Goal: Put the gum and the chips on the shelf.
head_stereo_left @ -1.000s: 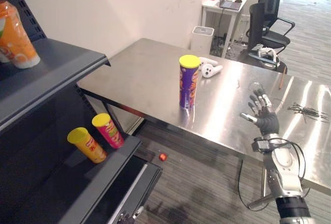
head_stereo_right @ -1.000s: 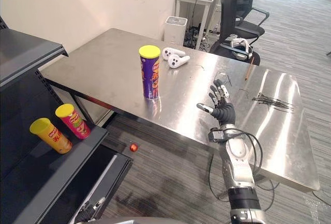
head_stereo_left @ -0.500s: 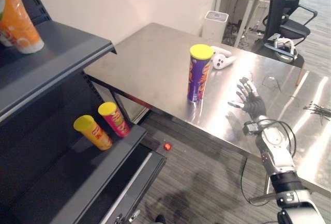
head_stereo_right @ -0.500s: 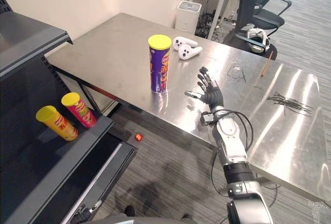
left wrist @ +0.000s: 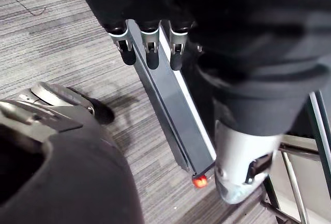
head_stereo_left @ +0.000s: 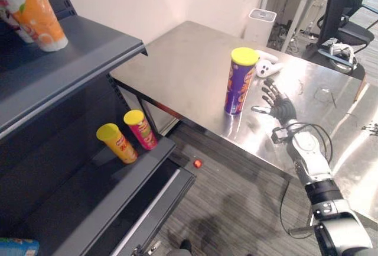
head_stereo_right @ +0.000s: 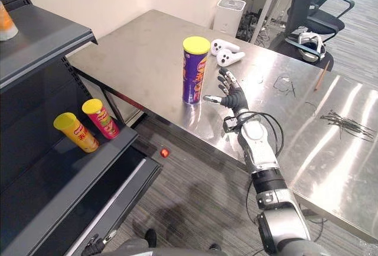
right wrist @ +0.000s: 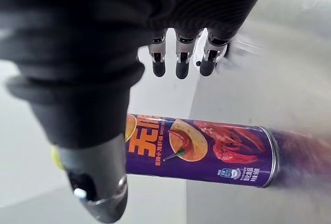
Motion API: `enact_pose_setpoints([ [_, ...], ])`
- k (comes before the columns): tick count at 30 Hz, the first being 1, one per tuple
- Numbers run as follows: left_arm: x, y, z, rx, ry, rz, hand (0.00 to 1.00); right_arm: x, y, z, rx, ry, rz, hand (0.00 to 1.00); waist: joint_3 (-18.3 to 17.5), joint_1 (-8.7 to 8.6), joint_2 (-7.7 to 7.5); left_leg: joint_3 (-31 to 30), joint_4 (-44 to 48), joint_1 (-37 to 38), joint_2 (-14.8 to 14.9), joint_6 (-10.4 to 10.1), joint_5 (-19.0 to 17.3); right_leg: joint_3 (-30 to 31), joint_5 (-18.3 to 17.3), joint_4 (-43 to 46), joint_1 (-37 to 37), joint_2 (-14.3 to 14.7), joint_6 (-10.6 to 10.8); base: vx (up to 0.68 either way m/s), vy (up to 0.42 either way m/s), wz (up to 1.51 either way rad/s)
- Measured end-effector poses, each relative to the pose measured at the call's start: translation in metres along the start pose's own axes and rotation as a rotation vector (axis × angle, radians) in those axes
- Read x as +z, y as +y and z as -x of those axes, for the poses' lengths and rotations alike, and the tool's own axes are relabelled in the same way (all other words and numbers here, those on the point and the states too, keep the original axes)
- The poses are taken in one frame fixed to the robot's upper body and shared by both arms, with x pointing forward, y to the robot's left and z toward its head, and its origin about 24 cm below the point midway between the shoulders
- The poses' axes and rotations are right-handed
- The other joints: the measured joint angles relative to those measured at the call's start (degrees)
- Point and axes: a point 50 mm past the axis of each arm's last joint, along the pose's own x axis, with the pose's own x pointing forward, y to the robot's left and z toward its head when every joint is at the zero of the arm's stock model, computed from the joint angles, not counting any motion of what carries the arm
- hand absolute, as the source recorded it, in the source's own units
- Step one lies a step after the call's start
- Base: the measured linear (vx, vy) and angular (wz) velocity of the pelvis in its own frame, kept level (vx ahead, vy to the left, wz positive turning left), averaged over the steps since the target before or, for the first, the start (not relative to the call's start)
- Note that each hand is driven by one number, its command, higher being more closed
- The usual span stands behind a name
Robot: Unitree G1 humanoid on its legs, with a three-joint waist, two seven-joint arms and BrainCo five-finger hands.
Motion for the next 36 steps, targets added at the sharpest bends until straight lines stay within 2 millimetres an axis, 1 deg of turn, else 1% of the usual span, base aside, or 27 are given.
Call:
enact_pose_setpoints([
  [4,-0.001,-0.001,0.0,-0.004,0.002,0.001,0.0,0.008,-0.002,-0.006,0.002,-0.021,0.016,0.0,0.37,0.17,0.43,-0.18,0.17,-0.11,-0.05,0.06,0.05,-0.07,0.0,0.0,0.01,0.0,0.0,-0.01,-0.002,0.01],
  [9,-0.001,-0.001,0.0,-0.008,0.005,-0.005,0.0,0.007,-0.01,-0.014,-0.011,0.013,0.05,0.0,0.5,0.25,0.42,-0.52,0.18,-0.16,-0.1,0.21,0.18,-0.43,0.0,0.0,0.14,0.01,0.0,0.0,-0.002,0.02],
  [11,-0.001,0.0,0.0,-0.01,0.005,-0.007,0.0,0.009,-0.011,-0.018,-0.019,0.013,0.052,0.0,1.03,0.32,0.44,-0.7,0.2,-0.17,-0.12,0.23,0.26,-0.58,0.0,0.0,0.23,0.01,0.0,-0.01,-0.003,0.03],
  [16,-0.002,0.0,0.001,-0.011,0.015,-0.008,0.0,0.012,-0.017,-0.02,-0.031,0.016,0.074,0.0,1.52,0.56,0.58,-1.77,0.19,-0.24,-0.24,0.26,0.41,-1.59,0.0,-0.03,0.77,0.0,-0.01,0.0,-0.003,0.1],
  [19,-0.003,0.0,0.001,-0.011,0.02,-0.008,0.0,0.015,-0.019,-0.027,-0.039,0.023,0.077,0.0,1.75,0.67,0.77,-1.78,0.19,-0.25,-0.27,0.28,0.44,-1.59,0.0,-0.04,0.79,-0.02,-0.01,0.0,0.0,0.01],
  [22,-0.003,0.0,0.001,-0.012,0.02,-0.009,0.0,0.018,-0.021,-0.03,-0.042,0.017,0.081,0.0,1.81,0.9,0.8,-1.83,0.19,-0.25,-0.27,0.29,0.45,-1.64,0.0,-0.04,0.81,-0.01,-0.01,0.0,0.0,0.0],
  [25,-0.003,-0.001,0.001,-0.016,0.019,-0.009,0.0,0.023,-0.021,-0.032,-0.041,0.005,0.084,0.0,2.02,1.47,0.83,-1.85,0.18,-0.25,-0.28,0.29,0.45,-1.65,0.0,-0.04,0.81,-0.02,-0.01,0.0,0.0,0.0],
  [28,-0.002,-0.002,0.001,-0.027,0.015,-0.037,0.0,0.029,-0.02,-0.036,-0.038,-0.013,0.086,0.0,2.84,1.71,0.79,-2.14,0.14,-0.36,-0.32,0.29,0.7,-1.89,0.0,-0.04,0.86,-0.03,-0.01,-0.01,-0.001,0.03],
  [36,-0.004,-0.003,0.001,-0.035,0.021,-0.049,0.0,0.029,-0.021,-0.04,-0.046,-0.002,0.086,0.0,3.01,1.94,0.8,-3.2,0.02,-0.69,-0.49,0.27,1.17,-2.86,0.0,-0.04,1.1,-0.1,-0.01,-0.01,0.0,0.07],
])
